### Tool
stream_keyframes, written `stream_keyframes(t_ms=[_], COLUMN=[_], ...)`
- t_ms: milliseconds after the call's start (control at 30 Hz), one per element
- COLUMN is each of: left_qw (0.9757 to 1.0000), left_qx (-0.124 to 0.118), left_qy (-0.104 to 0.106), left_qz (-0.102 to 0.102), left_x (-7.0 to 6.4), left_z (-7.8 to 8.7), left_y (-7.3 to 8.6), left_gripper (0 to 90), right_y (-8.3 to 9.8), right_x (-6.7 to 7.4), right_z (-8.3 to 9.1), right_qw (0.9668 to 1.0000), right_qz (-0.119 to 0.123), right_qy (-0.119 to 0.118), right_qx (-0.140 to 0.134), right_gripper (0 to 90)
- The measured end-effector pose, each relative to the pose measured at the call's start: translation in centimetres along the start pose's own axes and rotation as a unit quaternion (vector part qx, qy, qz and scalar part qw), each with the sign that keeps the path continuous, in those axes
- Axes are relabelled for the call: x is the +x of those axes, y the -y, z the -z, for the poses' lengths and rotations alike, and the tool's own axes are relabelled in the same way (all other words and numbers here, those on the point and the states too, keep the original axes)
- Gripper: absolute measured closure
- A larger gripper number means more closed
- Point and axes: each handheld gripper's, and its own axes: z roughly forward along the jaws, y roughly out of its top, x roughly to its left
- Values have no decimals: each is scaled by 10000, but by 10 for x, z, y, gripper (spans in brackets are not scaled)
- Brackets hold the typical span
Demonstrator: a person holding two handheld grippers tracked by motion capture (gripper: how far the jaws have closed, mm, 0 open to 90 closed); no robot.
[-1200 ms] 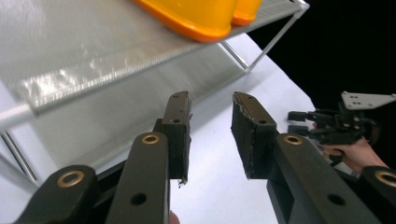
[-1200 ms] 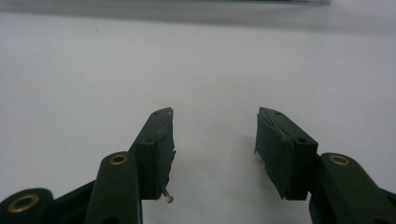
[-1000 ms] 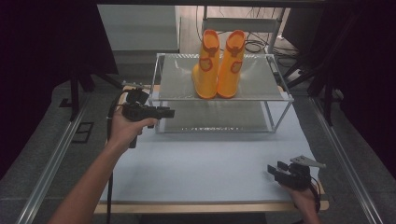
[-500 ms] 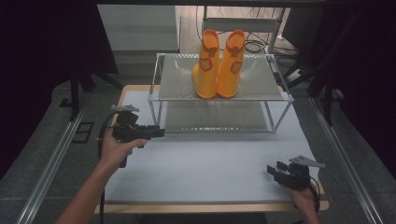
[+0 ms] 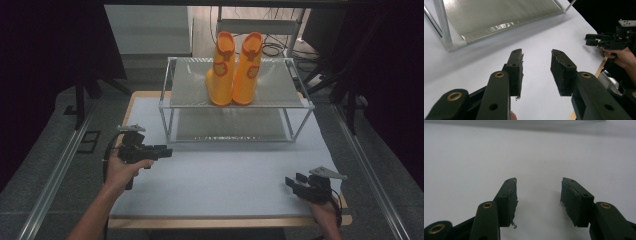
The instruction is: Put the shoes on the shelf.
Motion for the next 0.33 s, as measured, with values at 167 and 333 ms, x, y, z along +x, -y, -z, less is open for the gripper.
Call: stream_keyframes(t_ms=[167,333], left_qw=[10000,10000], left_qx=[-4,-2], left_qy=[14,36], left_qz=[-24,-52], left_x=[-3,-5], left_z=[-3,-5], left_y=[-3,-3], left_gripper=[616,581], right_y=[0,-1], right_x=[-1,-2], right_z=[1,2], right_qw=[10000,10000], right_qz=[-13,-31], right_qy=[7,12], right_qx=[-28,-54], right_gripper=[464,464])
